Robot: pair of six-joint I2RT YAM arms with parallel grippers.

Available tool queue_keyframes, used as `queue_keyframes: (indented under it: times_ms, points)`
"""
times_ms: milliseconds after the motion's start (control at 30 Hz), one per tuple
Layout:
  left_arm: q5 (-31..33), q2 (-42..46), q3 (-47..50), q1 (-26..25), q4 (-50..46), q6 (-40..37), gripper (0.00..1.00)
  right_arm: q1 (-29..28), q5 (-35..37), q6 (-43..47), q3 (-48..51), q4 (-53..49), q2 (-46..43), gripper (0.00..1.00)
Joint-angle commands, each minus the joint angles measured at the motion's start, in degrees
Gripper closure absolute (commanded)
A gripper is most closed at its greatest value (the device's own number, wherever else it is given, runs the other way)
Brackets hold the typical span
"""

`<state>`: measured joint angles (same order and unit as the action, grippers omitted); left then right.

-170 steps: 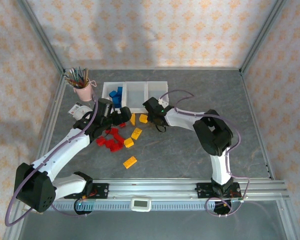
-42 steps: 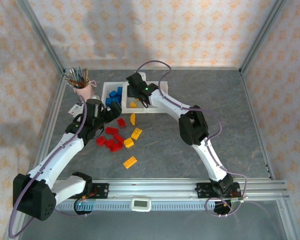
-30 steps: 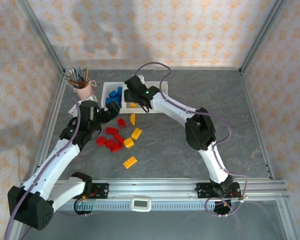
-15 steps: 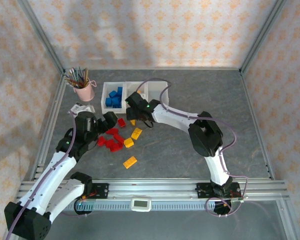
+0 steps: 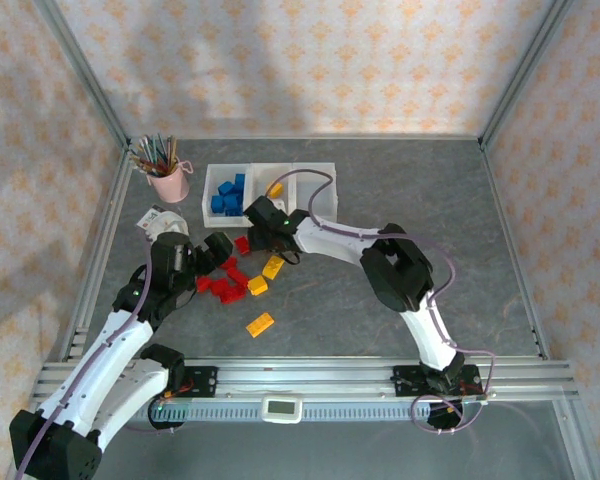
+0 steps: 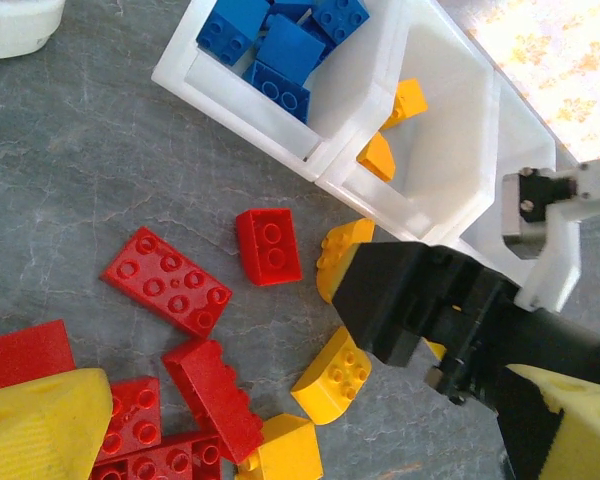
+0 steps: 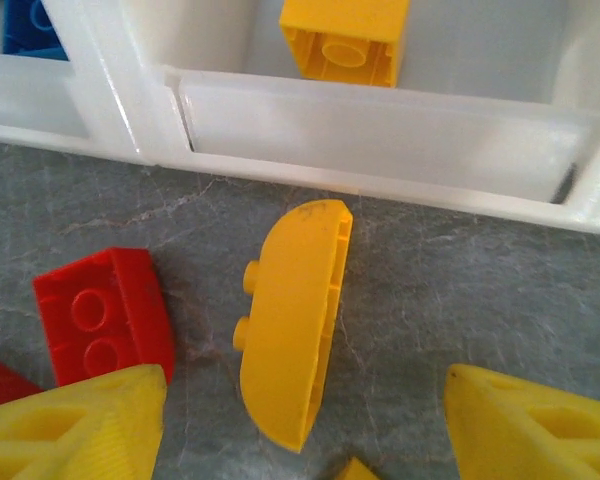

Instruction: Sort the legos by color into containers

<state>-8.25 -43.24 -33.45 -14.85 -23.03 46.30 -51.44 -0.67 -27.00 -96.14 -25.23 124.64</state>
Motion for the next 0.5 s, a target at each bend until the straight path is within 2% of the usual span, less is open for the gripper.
queue_keyframes:
  times_ms: [0,267,467]
  points:
    - [1.79,0.53,0.33,0.48,-0.42,0.63,0.01,-0.19,1.99,0.54,-3.51,0.45,2.64,0.32]
    - [2.09,0.35,0.05,0.53,-0.39,0.23,0.01,-0.2,3.74,2.17,-8.42,-0.9,7.11,0.51]
    - [1.45,0.0,-0.21,0.53,-0.05,0.1,0.01,-0.22,4.71,3.13,-8.63,-1.66,7.0,0.67]
